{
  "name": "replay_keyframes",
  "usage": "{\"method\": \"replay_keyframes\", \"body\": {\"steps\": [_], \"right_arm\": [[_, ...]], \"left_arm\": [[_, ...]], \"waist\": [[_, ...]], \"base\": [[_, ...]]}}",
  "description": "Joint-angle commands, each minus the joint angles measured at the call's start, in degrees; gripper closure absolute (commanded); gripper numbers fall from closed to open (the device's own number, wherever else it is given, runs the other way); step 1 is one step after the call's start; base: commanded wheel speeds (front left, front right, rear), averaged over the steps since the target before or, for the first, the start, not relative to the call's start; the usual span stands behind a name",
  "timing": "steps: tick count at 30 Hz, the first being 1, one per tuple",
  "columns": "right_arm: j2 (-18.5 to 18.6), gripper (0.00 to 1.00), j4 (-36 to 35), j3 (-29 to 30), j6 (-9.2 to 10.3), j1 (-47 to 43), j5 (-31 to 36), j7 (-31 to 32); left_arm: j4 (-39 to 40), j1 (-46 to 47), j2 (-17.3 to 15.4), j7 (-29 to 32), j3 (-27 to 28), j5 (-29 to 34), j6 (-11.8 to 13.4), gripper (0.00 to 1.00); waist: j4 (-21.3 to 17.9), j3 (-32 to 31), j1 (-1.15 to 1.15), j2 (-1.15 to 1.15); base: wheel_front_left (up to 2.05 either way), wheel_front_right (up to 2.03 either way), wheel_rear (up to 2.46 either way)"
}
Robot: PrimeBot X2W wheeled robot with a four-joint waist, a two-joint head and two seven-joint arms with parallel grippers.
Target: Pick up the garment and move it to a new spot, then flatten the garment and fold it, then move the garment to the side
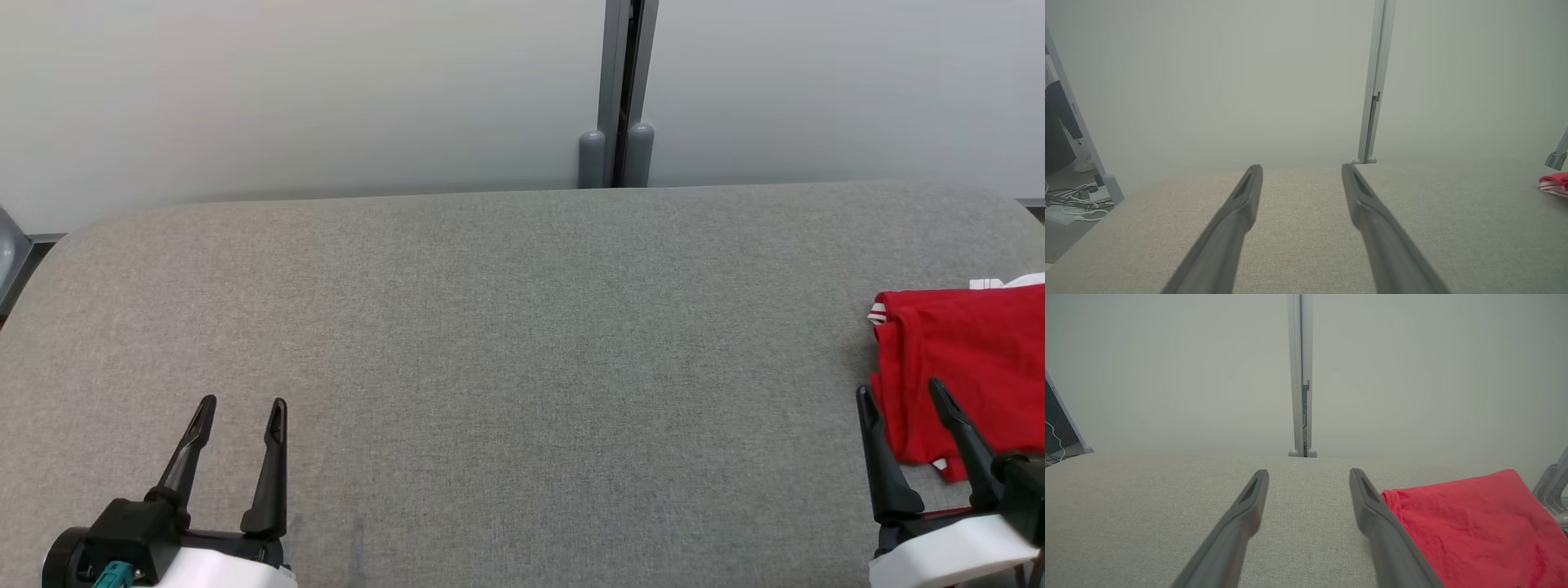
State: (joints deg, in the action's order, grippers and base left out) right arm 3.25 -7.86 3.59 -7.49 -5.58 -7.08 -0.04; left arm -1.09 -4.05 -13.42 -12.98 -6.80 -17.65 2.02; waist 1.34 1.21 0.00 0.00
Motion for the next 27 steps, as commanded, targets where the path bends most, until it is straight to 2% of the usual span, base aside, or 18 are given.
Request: {"method": "replay_keyframes", "body": {"steps": [1,19,20,25,27], "right_arm": [[0.0,0.0,0.0,0.3,-0.02,-0.4,0.1,0.0],[-0.1,0.0,-0.3,0.7,-0.02,-0.2,0.3,-0.1],[-0.2,1.0,0.0,0.5,0.0,0.1,0.1,0.0],[-1.1,1.0,2.9,0.2,0.0,-0.5,-0.5,0.3],[-1.1,1.0,3.9,0.9,0.0,0.4,-2.7,1.1]], "left_arm": [[-0.2,0.4,-0.1,-0.3,0.3,-0.1,0.2,0.0],[-0.8,1.4,-0.3,-1.3,0.0,-0.2,0.4,0.0],[-0.9,0.7,0.0,-1.2,0.0,-0.1,0.1,1.0],[-3.4,-0.6,1.6,-1.1,-0.8,-0.7,0.0,1.0],[-3.6,-0.3,1.9,-1.2,-0.8,-2.9,-0.2,1.0]], "waist": [[0.0,0.1,0.0,0.0],[0.5,1.2,0.0,0.0],[0.5,1.2,0.0,0.0],[0.5,1.2,0.0,0.0],[0.4,1.2,0.0,0.0]], "base": [[0.0,0.0,0.0],[0.0,0.0,0.0],[0.0,0.0,0.0],[0.0,0.0,0.0],[0.0,0.0,0.0]]}}
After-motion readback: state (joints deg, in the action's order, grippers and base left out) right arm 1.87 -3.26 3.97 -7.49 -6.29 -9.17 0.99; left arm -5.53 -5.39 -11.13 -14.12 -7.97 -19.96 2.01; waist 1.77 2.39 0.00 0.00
